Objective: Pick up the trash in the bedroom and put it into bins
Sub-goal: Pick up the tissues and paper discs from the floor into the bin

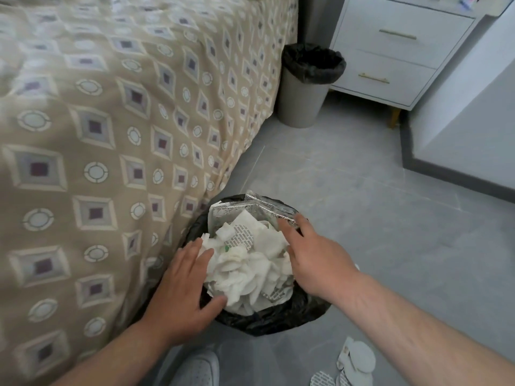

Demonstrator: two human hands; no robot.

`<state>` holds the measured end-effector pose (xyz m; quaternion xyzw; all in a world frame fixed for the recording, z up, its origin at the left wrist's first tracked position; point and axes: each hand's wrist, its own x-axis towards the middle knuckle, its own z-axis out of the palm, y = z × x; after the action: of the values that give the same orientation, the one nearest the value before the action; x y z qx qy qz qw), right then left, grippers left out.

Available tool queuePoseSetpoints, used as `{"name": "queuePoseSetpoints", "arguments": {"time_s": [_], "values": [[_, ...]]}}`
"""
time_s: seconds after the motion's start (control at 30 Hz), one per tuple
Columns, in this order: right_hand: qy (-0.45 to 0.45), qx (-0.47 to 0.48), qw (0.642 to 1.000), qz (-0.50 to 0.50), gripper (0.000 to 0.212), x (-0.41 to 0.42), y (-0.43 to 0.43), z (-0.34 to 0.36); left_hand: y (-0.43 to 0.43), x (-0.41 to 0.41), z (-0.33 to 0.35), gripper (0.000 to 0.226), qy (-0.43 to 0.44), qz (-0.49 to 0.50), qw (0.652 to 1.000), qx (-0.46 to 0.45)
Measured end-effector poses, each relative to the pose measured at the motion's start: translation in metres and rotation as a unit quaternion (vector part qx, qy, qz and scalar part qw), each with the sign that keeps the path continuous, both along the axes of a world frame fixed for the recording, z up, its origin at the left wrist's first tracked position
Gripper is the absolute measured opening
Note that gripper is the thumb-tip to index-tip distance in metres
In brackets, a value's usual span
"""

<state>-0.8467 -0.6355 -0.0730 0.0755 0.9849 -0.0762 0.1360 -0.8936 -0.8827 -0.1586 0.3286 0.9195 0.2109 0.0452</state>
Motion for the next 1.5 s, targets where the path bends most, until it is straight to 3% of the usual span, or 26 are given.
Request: {"name": "queuePoseSetpoints", "arguments": {"time_s": [0.07, 0.13, 0.27, 0.4, 0.5, 0.6, 0.7, 0.77, 0.87, 1.0, 1.1, 1.2, 1.33, 1.4, 1.5], "values": [[0.012, -0.012, 1.0, 0.019, 0.058, 0.002, -0.006, -0.002, 0.001, 0.0, -0.002, 0.1, 0.009, -0.005, 0.999, -0.035], [-0.022, -0.042, 0.999, 0.024, 0.072, 0.004, -0.018, -0.011, 0.003, -0.001, -0.002, 0.112, 0.006, 0.001, 0.999, -0.041], [-0.113, -0.092, 0.989, -0.018, 0.099, -0.001, -0.037, -0.035, 0.001, -0.003, -0.002, 0.114, -0.001, -0.001, 0.999, -0.032], [-0.146, -0.138, 0.979, -0.046, 0.094, -0.006, -0.038, -0.052, -0.002, -0.004, -0.005, 0.105, -0.006, -0.014, 1.0, -0.011], [-0.145, -0.109, 0.983, -0.037, 0.098, -0.005, -0.032, -0.044, -0.003, -0.006, -0.006, 0.103, 0.004, -0.024, 1.0, -0.02], [-0.091, -0.067, 0.994, 0.004, 0.092, 0.003, -0.018, -0.014, -0.003, -0.008, 0.011, 0.097, 0.01, -0.059, 0.998, -0.008], [-0.008, -0.087, 0.996, 0.024, 0.068, 0.023, 0.011, 0.019, 0.018, -0.004, 0.055, 0.085, 0.047, -0.115, 0.991, 0.049], [0.029, -0.097, 0.995, -0.011, 0.055, 0.048, 0.045, 0.033, 0.051, 0.014, 0.093, 0.071, 0.086, -0.217, 0.97, 0.075], [0.021, -0.114, 0.982, -0.149, 0.052, 0.094, 0.102, 0.024, 0.099, 0.055, 0.122, 0.053, 0.084, -0.403, 0.911, 0.044], [-0.052, -0.129, 0.951, -0.275, 0.051, 0.157, 0.159, -0.029, 0.15, 0.111, 0.086, 0.042, 0.005, -0.494, 0.867, -0.065], [-0.136, -0.133, 0.939, -0.286, 0.053, 0.188, 0.178, -0.072, 0.189, 0.133, 0.037, 0.052, -0.062, -0.388, 0.904, -0.171], [-0.183, -0.14, 0.937, -0.263, 0.053, 0.204, 0.186, -0.108, 0.22, 0.129, -0.033, 0.073, -0.134, -0.214, 0.927, -0.277], [-0.207, -0.138, 0.944, -0.217, 0.049, 0.205, 0.189, -0.145, 0.238, 0.11, -0.092, 0.055, -0.172, 0.003, 0.948, -0.269], [-0.196, -0.132, 0.951, -0.198, 0.046, 0.195, 0.189, -0.158, 0.236, 0.104, -0.113, 0.052, -0.182, 0.046, 0.942, -0.277], [-0.165, -0.111, 0.966, -0.163, 0.048, 0.167, 0.189, -0.168, 0.234, 0.108, -0.131, 0.049, -0.17, 0.016, 0.933, -0.316]]}}
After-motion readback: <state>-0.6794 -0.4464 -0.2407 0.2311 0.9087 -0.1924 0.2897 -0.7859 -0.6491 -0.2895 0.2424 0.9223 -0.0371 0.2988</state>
